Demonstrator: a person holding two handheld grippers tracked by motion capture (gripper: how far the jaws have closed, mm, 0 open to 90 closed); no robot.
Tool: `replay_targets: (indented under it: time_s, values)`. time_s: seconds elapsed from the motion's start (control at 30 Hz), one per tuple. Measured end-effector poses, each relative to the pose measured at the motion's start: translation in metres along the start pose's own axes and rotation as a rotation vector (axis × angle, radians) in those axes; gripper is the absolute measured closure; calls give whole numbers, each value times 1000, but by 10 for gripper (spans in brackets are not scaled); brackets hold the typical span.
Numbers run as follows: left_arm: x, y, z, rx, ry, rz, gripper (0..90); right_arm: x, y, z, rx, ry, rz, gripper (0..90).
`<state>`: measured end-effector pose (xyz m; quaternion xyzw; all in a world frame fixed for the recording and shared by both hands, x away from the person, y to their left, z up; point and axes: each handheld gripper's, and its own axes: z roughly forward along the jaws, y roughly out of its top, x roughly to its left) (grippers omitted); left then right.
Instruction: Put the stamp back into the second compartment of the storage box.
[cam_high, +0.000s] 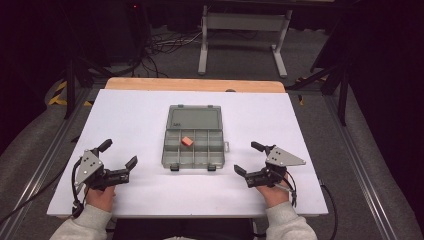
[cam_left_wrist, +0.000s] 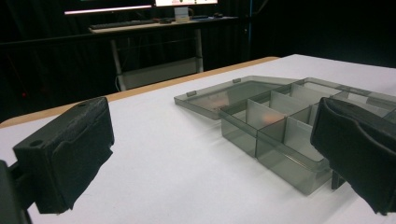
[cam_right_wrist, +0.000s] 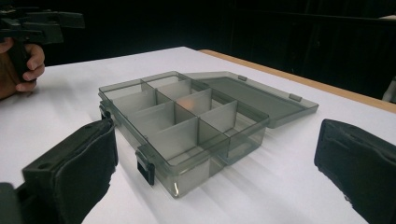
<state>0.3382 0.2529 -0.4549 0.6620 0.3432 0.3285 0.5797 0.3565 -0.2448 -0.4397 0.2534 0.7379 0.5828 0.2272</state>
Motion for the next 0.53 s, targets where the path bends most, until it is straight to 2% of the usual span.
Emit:
replay_targets:
  time_s: [0.13,0.23,0.4,0.53]
  values:
    - [0,0,0,0,-1,1,4,-3,-6,0,25,-5,19,3]
    - [0,0,0,0,-1,5,4,-6,-8,0,19,-15,39,3]
    - [0,0,0,1,-1,6,4,-6,-10,1,25,-19,48,3]
    - [0,0,0,0,-2,5,4,-5,-9,1,23,-22,38,3]
